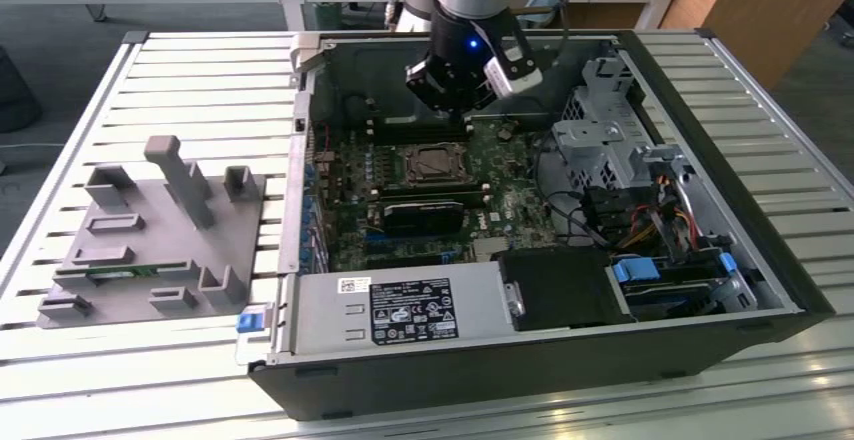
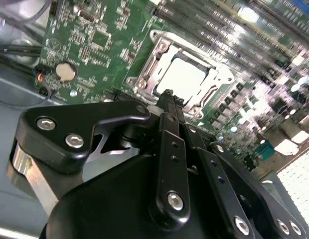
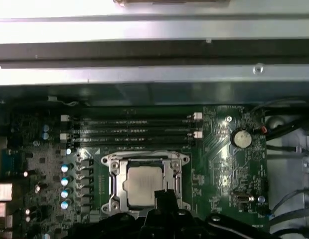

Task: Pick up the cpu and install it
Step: 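Install the second cpu locking lever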

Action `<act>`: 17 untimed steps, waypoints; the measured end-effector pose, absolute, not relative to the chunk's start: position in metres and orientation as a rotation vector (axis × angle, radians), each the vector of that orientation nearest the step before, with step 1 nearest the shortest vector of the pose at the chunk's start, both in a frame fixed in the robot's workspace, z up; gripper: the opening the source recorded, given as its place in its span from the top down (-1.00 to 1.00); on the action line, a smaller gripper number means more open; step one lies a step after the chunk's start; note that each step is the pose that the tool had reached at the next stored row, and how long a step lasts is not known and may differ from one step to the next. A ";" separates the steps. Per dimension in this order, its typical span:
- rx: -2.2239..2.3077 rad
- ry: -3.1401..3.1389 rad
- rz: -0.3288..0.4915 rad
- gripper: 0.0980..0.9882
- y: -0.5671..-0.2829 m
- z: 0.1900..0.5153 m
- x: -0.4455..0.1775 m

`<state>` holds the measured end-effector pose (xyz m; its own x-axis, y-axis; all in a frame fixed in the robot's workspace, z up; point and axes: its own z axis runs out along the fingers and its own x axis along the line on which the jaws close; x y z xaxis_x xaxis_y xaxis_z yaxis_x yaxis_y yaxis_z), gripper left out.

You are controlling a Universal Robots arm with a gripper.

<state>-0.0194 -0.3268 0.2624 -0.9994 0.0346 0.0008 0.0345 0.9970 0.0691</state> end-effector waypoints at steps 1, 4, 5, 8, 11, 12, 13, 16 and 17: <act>0.054 3.139 0.109 0.97 -0.330 0.262 -0.020; 0.054 3.139 0.109 0.97 -0.339 0.261 -0.020; 0.054 3.139 0.108 0.97 -0.341 0.261 -0.021; 0.054 3.139 0.109 0.97 -0.344 0.259 -0.022; 0.054 3.145 0.109 0.97 -0.344 0.255 -0.024; 0.055 3.147 0.109 0.97 -0.345 0.253 -0.024; 0.055 3.148 0.109 0.97 -0.345 0.252 -0.024; 0.055 3.148 0.111 0.97 -0.353 0.246 -0.024; 0.055 3.148 0.113 0.97 -0.356 0.244 -0.024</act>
<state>-0.0244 -0.3565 0.2445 -0.9994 0.0345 0.0102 0.0352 0.9968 0.0713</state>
